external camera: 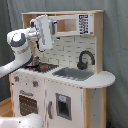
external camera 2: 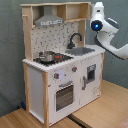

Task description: Play with the kitchen

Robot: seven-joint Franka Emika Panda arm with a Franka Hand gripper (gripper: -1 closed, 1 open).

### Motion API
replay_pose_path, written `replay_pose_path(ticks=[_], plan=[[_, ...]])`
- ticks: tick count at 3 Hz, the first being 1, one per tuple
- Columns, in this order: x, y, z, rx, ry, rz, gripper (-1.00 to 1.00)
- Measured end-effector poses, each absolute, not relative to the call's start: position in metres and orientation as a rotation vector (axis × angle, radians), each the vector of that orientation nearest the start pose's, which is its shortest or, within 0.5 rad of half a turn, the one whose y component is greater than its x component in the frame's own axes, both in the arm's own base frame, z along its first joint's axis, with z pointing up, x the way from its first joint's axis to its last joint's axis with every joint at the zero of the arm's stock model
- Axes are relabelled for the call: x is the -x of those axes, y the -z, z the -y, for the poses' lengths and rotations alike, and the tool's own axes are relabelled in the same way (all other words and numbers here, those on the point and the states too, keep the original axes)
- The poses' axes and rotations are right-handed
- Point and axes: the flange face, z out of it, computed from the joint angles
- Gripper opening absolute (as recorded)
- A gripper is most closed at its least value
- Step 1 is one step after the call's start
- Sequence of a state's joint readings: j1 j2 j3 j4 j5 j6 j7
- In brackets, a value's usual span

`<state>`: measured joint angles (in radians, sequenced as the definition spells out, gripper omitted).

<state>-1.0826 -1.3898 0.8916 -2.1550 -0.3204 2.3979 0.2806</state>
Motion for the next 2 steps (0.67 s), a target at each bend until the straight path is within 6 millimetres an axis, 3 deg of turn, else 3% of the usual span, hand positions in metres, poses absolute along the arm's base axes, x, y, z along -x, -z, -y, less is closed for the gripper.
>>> replay_pose_path(ticks=[1, 2], plan=[[-0.391, -0.701, -0.252, -1.486, -1.091, 0.043, 1.00], [-0.414, -0.699, -0.261, -1.474, -1.083, -0.052, 1.00]])
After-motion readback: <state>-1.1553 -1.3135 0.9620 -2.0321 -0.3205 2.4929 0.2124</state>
